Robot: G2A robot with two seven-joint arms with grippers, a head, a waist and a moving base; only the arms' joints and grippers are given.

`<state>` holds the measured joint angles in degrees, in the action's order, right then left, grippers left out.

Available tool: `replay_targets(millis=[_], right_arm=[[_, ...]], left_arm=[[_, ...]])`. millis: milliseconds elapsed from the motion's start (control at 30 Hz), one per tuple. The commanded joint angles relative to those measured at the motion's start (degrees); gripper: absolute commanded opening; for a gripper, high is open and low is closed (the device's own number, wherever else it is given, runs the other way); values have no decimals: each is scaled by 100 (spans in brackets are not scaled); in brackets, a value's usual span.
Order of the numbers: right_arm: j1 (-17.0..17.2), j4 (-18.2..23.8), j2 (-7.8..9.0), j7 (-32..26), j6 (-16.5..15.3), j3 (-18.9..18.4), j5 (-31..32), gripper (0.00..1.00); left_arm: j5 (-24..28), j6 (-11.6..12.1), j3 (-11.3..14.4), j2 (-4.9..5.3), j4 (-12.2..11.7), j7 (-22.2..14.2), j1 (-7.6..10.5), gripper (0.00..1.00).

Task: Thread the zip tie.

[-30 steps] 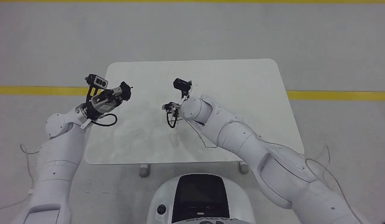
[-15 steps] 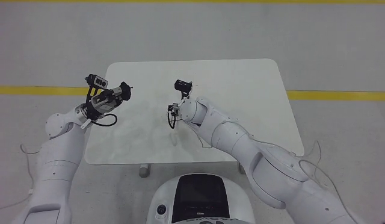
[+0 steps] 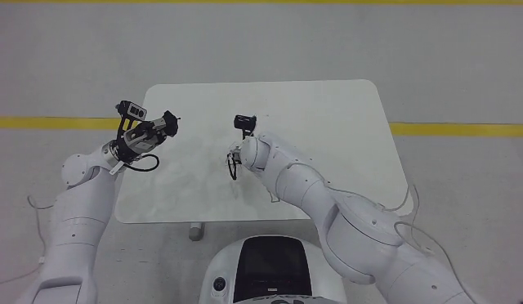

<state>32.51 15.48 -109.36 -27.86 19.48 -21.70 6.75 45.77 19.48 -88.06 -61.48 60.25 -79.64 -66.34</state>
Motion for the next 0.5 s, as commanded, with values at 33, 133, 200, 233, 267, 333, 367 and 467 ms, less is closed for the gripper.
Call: replay_targets(millis=[33, 133, 200, 233, 267, 333, 367, 467], right_arm=[[-67, -316, -140, -40, 0, -16, 48, 0], [-138, -610, -278, -119, 0, -22, 122, 0], [-190, -799, -368, -174, 0, -25, 178, 0], [-213, -876, -404, -196, 0, -28, 199, 0], [-238, -954, -432, -230, 0, -28, 227, 0], [-288, -1099, -471, -332, 0, -16, 324, 0], [-305, -1149, -482, -370, 0, -14, 360, 0], [-356, -1302, -507, -469, 0, -14, 470, 0]], left_arm=[[0, 0, 0, 0, 0, 0, 0, 0], [0, 0, 0, 0, 0, 0, 0, 0], [0, 0, 0, 0, 0, 0, 0, 0], [0, 0, 0, 0, 0, 0, 0, 0], [0, 0, 0, 0, 0, 0, 0, 0], [0, 0, 0, 0, 0, 0, 0, 0], [0, 0, 0, 0, 0, 0, 0, 0], [0, 0, 0, 0, 0, 0, 0, 0]])
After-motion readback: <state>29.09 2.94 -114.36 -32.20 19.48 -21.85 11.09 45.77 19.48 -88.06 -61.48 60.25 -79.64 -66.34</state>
